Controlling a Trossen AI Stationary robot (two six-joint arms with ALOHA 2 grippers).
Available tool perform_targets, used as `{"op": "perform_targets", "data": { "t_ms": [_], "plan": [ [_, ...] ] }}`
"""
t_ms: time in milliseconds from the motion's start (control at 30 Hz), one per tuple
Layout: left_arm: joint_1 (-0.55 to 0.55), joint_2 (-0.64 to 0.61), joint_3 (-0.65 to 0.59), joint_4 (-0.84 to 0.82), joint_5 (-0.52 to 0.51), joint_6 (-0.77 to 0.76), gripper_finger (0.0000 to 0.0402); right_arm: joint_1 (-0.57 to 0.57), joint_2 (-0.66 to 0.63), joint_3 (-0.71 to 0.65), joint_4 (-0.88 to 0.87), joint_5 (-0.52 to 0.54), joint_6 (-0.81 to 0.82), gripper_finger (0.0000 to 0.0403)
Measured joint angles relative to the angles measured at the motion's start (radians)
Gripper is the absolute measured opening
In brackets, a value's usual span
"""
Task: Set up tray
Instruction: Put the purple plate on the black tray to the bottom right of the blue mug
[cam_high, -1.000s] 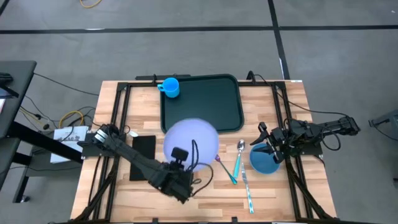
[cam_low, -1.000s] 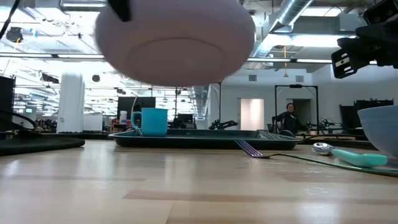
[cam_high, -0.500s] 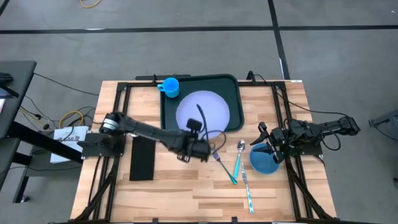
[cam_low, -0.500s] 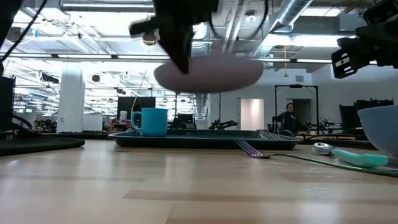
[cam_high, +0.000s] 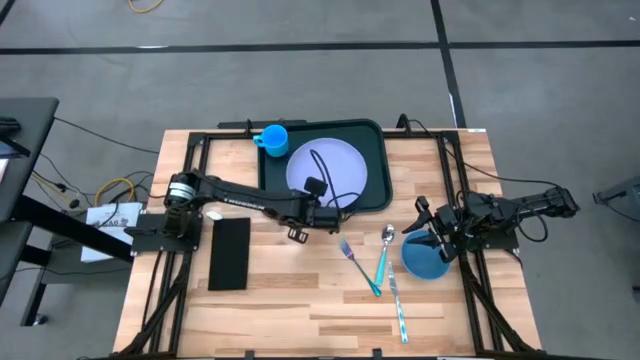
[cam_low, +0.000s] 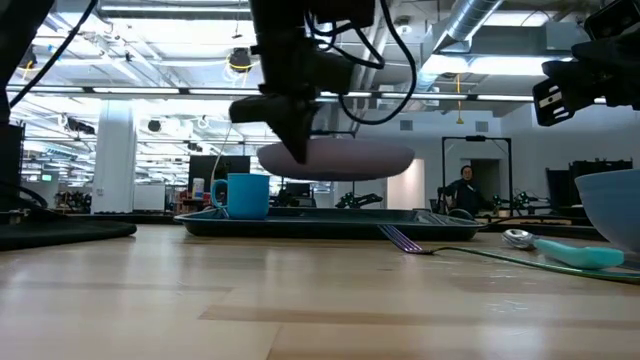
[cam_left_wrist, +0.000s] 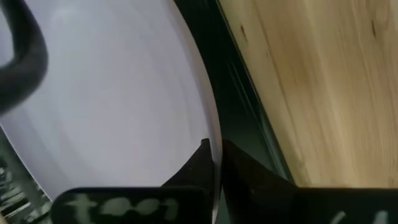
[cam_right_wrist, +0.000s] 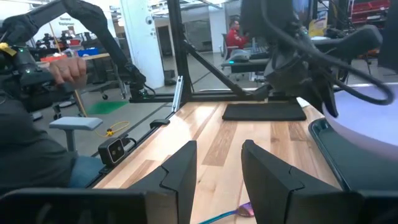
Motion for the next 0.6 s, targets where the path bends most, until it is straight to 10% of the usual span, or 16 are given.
{"op": "perform_targets", "data": {
  "t_ms": [333, 600],
  "plan": [
    [0.038, 0.000, -0.005, 0.044, -0.037, -0.012, 0.0000, 0.000, 0.000, 0.000, 0.000, 0.000, 0.000, 0.0118],
    [0.048, -0.145, -0.236, 0.150, -0.012, -0.024, 0.0000, 0.000, 0.000, 0.000, 0.000, 0.000, 0.000, 0.0118]
  ]
}}
